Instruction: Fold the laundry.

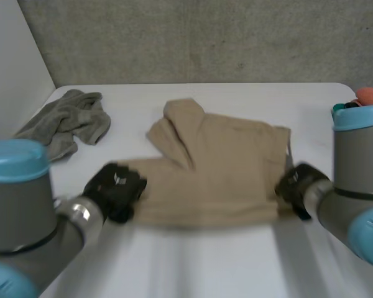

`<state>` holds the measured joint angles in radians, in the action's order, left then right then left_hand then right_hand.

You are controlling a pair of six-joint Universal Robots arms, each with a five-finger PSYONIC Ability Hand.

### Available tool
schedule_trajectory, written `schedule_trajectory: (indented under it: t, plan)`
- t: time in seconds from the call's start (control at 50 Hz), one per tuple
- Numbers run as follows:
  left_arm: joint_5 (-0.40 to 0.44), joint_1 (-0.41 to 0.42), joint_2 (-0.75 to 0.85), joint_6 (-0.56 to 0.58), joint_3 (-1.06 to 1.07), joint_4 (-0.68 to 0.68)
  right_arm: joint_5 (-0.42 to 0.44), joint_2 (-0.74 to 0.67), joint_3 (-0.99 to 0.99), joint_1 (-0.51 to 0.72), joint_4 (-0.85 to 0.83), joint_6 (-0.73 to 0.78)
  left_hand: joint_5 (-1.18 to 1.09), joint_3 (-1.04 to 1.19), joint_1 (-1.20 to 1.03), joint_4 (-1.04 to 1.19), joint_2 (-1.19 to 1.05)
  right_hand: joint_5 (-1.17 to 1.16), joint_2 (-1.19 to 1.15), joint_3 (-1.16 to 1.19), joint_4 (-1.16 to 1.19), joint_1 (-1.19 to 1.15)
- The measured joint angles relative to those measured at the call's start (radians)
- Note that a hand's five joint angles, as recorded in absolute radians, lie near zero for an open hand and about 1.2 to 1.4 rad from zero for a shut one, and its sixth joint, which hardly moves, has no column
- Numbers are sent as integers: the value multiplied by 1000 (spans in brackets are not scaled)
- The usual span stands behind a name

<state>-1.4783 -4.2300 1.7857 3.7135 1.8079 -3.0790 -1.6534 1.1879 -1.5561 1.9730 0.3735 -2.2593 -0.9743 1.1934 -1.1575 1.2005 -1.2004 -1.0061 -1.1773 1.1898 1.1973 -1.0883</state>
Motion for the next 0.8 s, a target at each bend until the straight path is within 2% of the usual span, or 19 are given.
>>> schedule_trajectory:
  t: [0.06, 0.12, 0.22, 0.3, 0.36, 0.4, 0.42, 0.46, 0.5, 0.54, 0.62, 0.7, 0.8]
  plan:
    - [3, 13, -101, 40, 69, 128, 4, 81, -68, 0, 74, 32, 0, 0, 0, 0, 0, 0, 0, 0, 0, 0]
    - [10, 42, -221, 105, 136, 286, 33, 225, -184, -1, 151, 76, 0, 0, 0, 0, 0, 0, 0, 0, 0, 0]
    - [14, 76, -274, 174, 136, 353, 75, 293, -245, -1, 158, 91, 0, 0, 0, 0, 0, 0, 0, 0, 0, 0]
    - [9, 83, -226, 190, 91, 303, 87, 287, -245, 0, 132, 83, 0, 0, 0, 0, 0, 0, 0, 0, 0, 0]
    - [2, 84, -113, 187, -1, 206, 87, 250, -223, 0, 57, 57, 0, 0, 0, 0, 0, -2, 0, 0, 0, 0]
    - [2, 85, -88, 183, -23, 188, 86, 244, -218, 0, 43, 50, 0, 0, 0, 0, 0, -3, 0, 0, 0, 0]
    - [4, 86, -36, 173, -72, 154, 83, 226, -204, 0, -3, 24, 141, -175, 162, -182, 192, -5, 0, 0, 0, 0]
    - [5, 87, 2, 165, -107, 135, 80, 213, -195, 0, -36, 1, 264, -324, 316, -317, 334, -6, 0, 0, 0, 0]
    - [7, 87, 41, 160, -143, 121, 79, 202, -193, 1, -59, -20, 564, -607, 658, -625, 621, -7, 0, 0, 0, 0]
    - [7, 86, 67, 156, -168, 111, 79, 194, -194, 1, -71, -32, 783, -823, 859, -843, 843, -7, 0, 0, 0, 0]
    - [7, 84, 106, 145, -213, 75, 80, 185, -206, 2, -84, -47, 845, -880, 867, -896, 886, -8, 0, 0, 0, 0]
    - [8, 76, 141, 132, -254, -8, 81, 184, -223, 5, -95, -52, 750, -797, 754, -805, 804, -11, 0, 0, 0, 0]
    - [13, 53, 228, 126, -309, -94, 81, 186, -241, 8, -119, -52, 727, -773, 743, -779, 783, -11, 0, 0, 0, 0]
